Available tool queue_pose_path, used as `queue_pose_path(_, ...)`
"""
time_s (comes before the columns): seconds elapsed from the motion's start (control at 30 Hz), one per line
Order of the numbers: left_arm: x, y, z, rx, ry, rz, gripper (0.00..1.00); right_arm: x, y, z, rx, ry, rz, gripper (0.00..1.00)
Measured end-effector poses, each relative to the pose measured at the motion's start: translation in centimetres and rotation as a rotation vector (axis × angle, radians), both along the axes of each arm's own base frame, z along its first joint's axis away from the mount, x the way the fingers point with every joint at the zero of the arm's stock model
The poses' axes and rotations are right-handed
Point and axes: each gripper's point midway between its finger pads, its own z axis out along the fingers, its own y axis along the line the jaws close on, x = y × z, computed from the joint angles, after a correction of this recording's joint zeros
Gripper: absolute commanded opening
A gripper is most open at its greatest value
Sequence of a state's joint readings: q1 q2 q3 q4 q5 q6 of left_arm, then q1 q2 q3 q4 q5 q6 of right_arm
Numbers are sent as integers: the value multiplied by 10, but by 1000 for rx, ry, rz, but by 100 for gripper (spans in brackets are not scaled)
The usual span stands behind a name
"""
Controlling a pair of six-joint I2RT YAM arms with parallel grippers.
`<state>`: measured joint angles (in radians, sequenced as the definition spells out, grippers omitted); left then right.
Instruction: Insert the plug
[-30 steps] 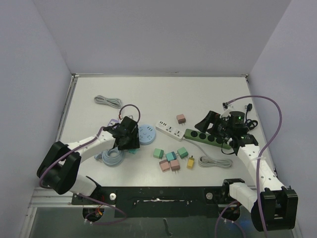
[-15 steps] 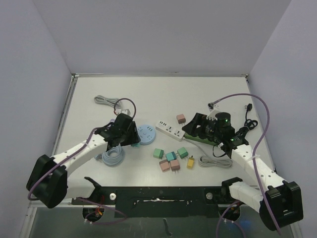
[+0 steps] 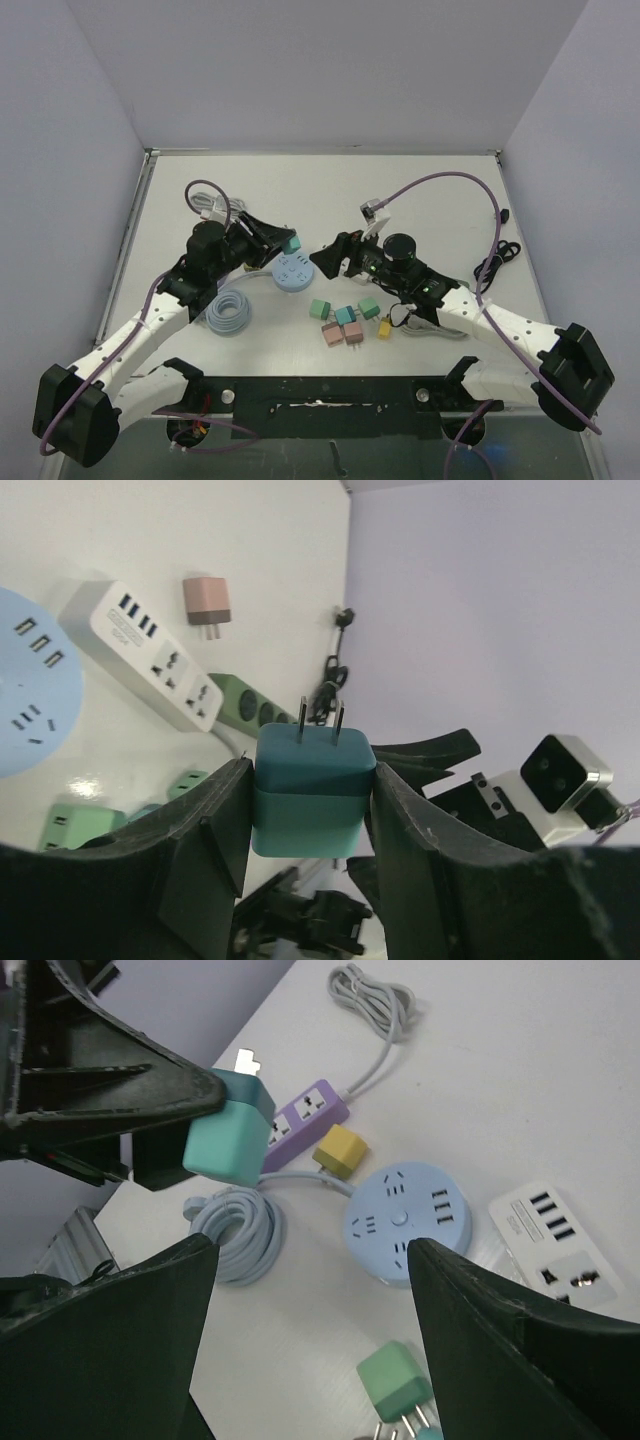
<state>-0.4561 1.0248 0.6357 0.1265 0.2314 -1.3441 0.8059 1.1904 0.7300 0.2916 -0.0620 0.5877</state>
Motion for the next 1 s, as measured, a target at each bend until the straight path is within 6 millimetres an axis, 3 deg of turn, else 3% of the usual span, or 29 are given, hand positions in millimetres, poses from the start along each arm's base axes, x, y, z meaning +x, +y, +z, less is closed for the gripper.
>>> queue_pose_path(0.13,-3,-2,-3,-166,81,17,39,-1,20,15,-2,-79,13,78)
queue_pose_path(0.37,-8,3,-11,-363,208,75,39,11,43,10,-86,-150,-21,73)
queue_pose_path(0.8,-5,14,-10,-477,270,165,39,15,63,-11,-164,-177,-86,51)
queue_pose_path(1.0,-3,18,-13,-479,276,192,41,15,73,-13,-155,-177,-78,31)
